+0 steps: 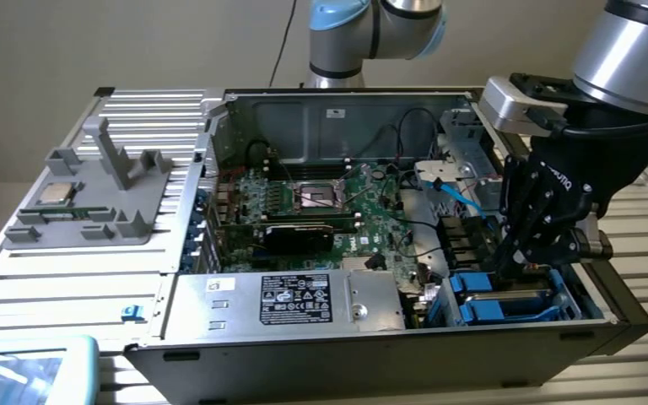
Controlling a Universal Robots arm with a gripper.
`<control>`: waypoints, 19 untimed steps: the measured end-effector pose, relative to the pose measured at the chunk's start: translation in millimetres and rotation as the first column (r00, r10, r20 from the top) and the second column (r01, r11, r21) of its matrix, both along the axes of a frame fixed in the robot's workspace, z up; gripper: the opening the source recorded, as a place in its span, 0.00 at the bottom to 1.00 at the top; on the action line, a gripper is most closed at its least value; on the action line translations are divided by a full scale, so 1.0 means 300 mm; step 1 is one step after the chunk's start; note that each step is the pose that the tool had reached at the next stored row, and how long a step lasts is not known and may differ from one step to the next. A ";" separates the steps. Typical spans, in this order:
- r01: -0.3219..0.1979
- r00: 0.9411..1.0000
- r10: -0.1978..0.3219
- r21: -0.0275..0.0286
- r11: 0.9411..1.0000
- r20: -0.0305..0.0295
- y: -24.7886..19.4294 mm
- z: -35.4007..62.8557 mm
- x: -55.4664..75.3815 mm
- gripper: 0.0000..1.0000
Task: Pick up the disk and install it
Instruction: 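Insert the second disk wire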
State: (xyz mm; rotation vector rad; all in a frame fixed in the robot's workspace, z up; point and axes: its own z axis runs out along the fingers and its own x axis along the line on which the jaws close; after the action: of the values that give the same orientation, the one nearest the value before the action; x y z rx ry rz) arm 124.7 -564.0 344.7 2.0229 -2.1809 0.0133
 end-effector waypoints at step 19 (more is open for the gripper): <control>-0.015 1.000 0.014 0.019 1.000 0.010 -0.006 -0.002 -0.004 0.16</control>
State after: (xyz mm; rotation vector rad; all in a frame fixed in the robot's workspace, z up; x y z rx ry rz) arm 123.5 -565.9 344.2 2.0535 -2.1809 0.0042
